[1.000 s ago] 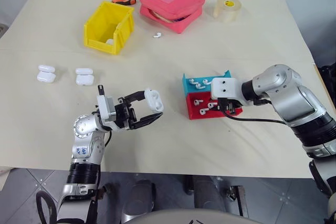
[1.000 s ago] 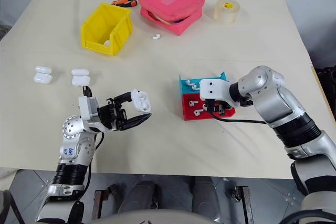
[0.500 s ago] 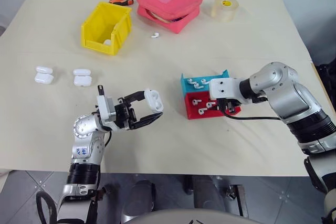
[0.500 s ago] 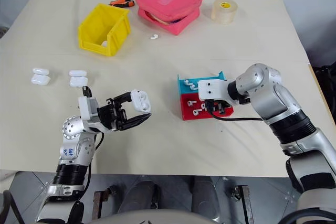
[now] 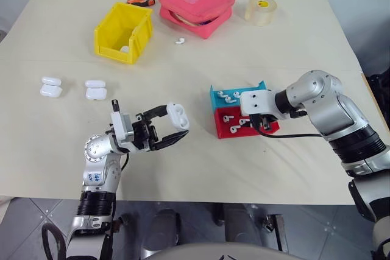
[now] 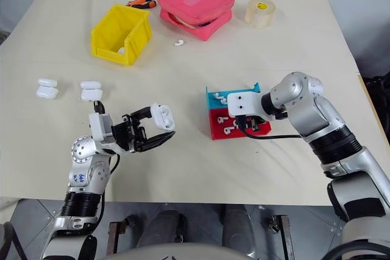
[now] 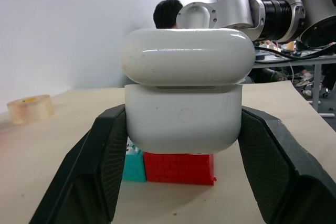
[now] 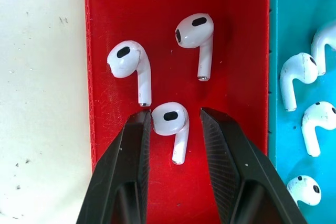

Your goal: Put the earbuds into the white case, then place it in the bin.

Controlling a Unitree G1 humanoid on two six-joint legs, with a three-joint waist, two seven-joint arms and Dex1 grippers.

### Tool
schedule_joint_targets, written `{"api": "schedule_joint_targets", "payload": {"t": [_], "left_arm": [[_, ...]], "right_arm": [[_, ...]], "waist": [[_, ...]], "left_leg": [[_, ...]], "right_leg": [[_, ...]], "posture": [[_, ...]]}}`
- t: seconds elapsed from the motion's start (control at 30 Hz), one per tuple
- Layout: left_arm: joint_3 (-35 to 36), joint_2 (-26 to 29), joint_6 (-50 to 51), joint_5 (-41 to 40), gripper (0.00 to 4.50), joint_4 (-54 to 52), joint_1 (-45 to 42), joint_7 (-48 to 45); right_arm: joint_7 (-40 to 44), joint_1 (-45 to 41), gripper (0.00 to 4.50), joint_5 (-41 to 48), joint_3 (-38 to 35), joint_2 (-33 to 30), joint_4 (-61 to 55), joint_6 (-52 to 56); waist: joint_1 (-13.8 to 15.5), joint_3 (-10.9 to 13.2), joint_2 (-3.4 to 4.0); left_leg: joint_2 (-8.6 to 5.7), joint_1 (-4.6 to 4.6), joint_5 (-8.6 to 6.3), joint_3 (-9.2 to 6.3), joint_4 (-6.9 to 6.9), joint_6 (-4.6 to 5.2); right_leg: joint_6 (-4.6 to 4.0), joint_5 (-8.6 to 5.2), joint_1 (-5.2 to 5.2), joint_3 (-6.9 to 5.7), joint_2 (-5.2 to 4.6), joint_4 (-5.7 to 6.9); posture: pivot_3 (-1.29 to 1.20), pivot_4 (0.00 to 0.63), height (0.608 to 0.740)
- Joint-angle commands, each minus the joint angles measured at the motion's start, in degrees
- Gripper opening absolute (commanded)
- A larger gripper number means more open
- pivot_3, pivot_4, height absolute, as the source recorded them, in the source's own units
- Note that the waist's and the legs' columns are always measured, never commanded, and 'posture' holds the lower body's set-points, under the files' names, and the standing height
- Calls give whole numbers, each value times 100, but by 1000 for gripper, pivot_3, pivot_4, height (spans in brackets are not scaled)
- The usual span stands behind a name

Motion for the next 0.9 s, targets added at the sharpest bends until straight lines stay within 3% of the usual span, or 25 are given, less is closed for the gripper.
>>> {"api": "schedule_joint_targets", "payload": {"t": [0.03, 0.1, 0.27, 0.53, 0.7, 0.9], "left_arm": [[42, 36, -104, -22, 2777, -198, 31, 50], [45, 38, -106, -22, 2777, -191, 27, 52], [37, 35, -99, -24, 2777, -161, -3, 50], [-48, 17, -35, -78, 2777, -26, -157, -127], [-176, -83, -21, -119, 2777, 328, -539, -482], [-252, -267, 90, -277, 2777, 808, -1038, -953]], "right_arm": [[73, -81, 1538, -58, -49, 9, -35, -32], [93, -76, 1538, -65, -47, 12, -40, -17], [119, -43, 503, -33, -91, 19, -110, 26], [-129, 206, 503, 385, -612, 49, -579, 757], [-595, 843, 503, 1577, -1977, 273, -1385, 1591], [-1240, 1408, 503, 2855, -3114, 817, -2283, 2089]], "waist": [[1, 0, 0], [1, 0, 0], [0, 0, 0], [13, 1, 1], [33, 1, 1], [16, 1, 2]], "left_leg": [[0, 0, 0, 0, 0, 0], [0, 0, 0, 0, 0, 0], [0, 0, 0, 0, 0, 0], [-1, -4, 0, -3, 2, 0], [-1, -13, 0, -15, 8, -1], [-1, -12, 1, -15, 7, -2]], "right_leg": [[0, 0, 0, 0, 0, 0], [0, 0, 0, 0, 0, 0], [0, 0, 0, 0, 0, 0], [0, 0, 0, -3, -2, 0], [0, 0, 0, -16, -3, 0], [0, 0, 0, -17, 0, 1]], "posture": [[0, 150, 740], [0, 150, 740], [0, 150, 740], [0, 150, 740], [0, 150, 740], [0, 150, 740]]}}
